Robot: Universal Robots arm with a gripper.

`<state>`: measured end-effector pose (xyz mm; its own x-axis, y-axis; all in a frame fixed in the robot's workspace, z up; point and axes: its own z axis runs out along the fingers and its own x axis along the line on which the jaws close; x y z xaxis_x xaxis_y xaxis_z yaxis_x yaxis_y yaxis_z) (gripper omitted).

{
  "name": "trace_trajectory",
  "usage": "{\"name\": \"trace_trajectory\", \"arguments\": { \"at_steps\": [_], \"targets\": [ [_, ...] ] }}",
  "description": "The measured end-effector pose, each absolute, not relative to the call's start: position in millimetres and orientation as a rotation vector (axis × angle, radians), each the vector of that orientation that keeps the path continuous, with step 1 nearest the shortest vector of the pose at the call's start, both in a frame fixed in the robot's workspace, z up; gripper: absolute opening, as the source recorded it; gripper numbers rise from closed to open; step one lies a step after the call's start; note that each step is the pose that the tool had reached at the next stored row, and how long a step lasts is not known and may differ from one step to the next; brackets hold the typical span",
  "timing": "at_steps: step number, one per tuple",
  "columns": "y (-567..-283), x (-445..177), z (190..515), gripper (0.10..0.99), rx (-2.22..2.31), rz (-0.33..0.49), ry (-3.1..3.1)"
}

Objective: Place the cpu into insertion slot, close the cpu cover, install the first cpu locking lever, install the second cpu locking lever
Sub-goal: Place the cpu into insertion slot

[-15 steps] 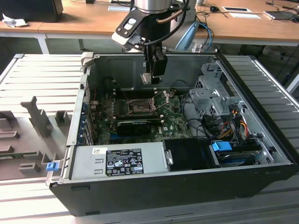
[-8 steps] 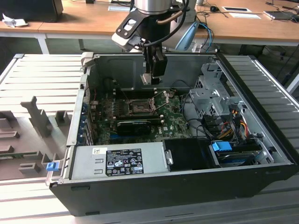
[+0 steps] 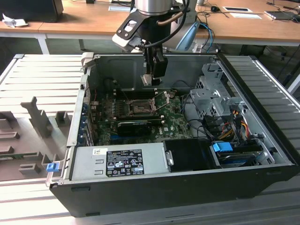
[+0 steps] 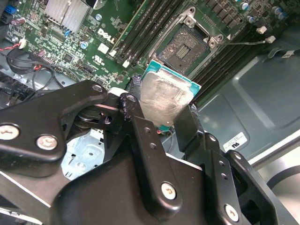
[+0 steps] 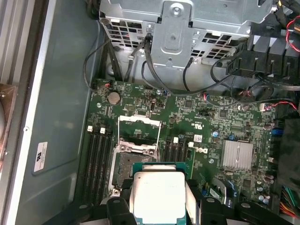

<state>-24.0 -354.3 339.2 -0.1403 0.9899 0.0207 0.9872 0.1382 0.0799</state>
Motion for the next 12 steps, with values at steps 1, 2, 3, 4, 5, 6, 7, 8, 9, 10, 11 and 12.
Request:
{"name": "trace_trajectory", "arguments": {
  "at_steps": [1, 2, 3, 4, 5, 6, 7, 8, 9, 10, 11, 12],
  "targets": [
    [-354.3, -24.0, 339.1, 0.529, 2.035, 0.115, 2.342],
    [-354.3, -24.0, 338.9, 0.529, 2.035, 0.115, 2.342],
    [-354.3, -24.0, 338.7, 0.529, 2.035, 0.115, 2.342],
    [-354.3, -24.0, 338.6, 0.529, 2.035, 0.115, 2.342],
    [-354.3, -24.0, 338.3, 0.529, 2.035, 0.115, 2.342],
    [-354.3, -24.0, 338.2, 0.529, 2.035, 0.115, 2.342],
    [-354.3, -24.0, 338.0, 0.529, 2.035, 0.115, 2.342],
    [-354.3, -24.0, 337.9, 0.529, 2.035, 0.115, 2.342],
    [-354.4, -24.0, 337.6, 0.529, 2.035, 0.115, 2.342],
    [-354.4, -24.0, 337.4, 0.529, 2.035, 0.115, 2.342],
    [-354.4, -24.0, 337.2, 0.529, 2.035, 0.115, 2.342],
    [-354.4, -24.0, 337.0, 0.529, 2.035, 0.115, 2.342]
  ]
}}
